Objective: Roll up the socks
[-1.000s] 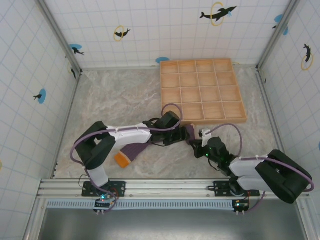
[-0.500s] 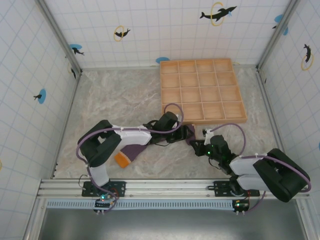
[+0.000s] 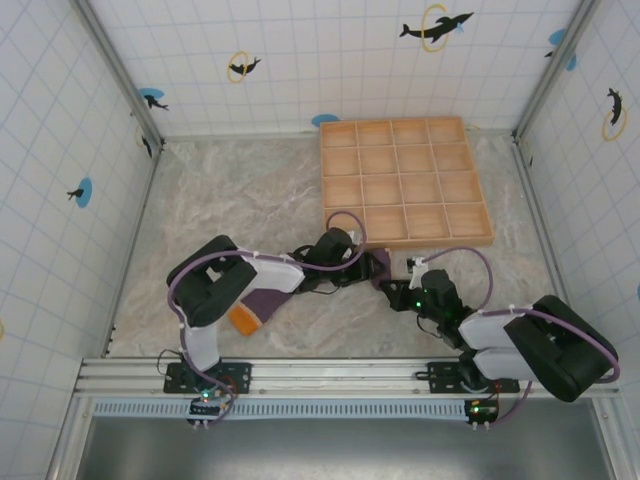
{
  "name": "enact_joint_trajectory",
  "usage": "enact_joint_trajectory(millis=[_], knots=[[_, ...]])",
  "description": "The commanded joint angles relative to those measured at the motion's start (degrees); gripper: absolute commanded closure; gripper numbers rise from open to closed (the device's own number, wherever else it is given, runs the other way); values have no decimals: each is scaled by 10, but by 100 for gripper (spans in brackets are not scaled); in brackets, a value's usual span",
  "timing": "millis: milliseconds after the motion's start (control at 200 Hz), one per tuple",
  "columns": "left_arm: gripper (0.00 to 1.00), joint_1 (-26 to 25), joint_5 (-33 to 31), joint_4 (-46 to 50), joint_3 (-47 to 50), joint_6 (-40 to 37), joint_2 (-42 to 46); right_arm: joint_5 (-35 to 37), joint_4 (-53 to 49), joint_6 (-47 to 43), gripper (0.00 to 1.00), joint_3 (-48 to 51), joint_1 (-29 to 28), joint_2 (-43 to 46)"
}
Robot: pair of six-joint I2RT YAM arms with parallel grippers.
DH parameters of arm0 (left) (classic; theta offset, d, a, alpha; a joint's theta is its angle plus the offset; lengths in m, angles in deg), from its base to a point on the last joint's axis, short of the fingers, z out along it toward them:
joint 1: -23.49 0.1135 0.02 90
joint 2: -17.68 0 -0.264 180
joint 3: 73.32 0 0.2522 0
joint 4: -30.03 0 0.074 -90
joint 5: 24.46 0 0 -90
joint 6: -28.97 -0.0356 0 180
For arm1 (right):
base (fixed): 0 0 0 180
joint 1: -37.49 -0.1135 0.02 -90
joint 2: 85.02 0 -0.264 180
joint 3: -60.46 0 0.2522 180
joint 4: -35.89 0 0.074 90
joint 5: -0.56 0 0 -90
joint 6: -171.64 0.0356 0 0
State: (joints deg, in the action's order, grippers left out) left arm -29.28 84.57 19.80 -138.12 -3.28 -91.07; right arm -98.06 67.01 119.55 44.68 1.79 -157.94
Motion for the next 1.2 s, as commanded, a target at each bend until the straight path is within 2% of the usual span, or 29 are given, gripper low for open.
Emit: enact_joint_trajectory(millis=[0,365,490,611,646,706,781,846,961,1076,1196], knots=[[31,5,-7,-12,-5,10,-28,-2,-136,14,95,43,5,-12],[52,6,-9,-32,-12,19,-82,-26,-139,15,94,46,20,10],[66,6,-7,-33,-14,19,-86,-36,-147,15,89,45,23,21],[84,6,3,-28,-22,11,-87,-43,-172,11,78,37,26,47],[89,6,6,-24,-25,8,-86,-41,-186,10,72,33,27,59],[95,6,12,-23,-27,2,-82,-44,-211,5,56,24,30,83],[100,7,19,-22,-28,-7,-72,-48,-255,-1,44,6,34,116],[100,8,30,-22,-31,-14,-63,-49,-291,-1,34,-9,41,146],[100,13,64,-29,-38,-27,-45,-67,-348,-9,23,-42,63,196],[100,19,88,-26,-44,-45,-21,-89,-401,-15,17,-84,95,225],[100,31,124,-18,-44,-62,0,-146,-446,-16,12,-129,137,218]])
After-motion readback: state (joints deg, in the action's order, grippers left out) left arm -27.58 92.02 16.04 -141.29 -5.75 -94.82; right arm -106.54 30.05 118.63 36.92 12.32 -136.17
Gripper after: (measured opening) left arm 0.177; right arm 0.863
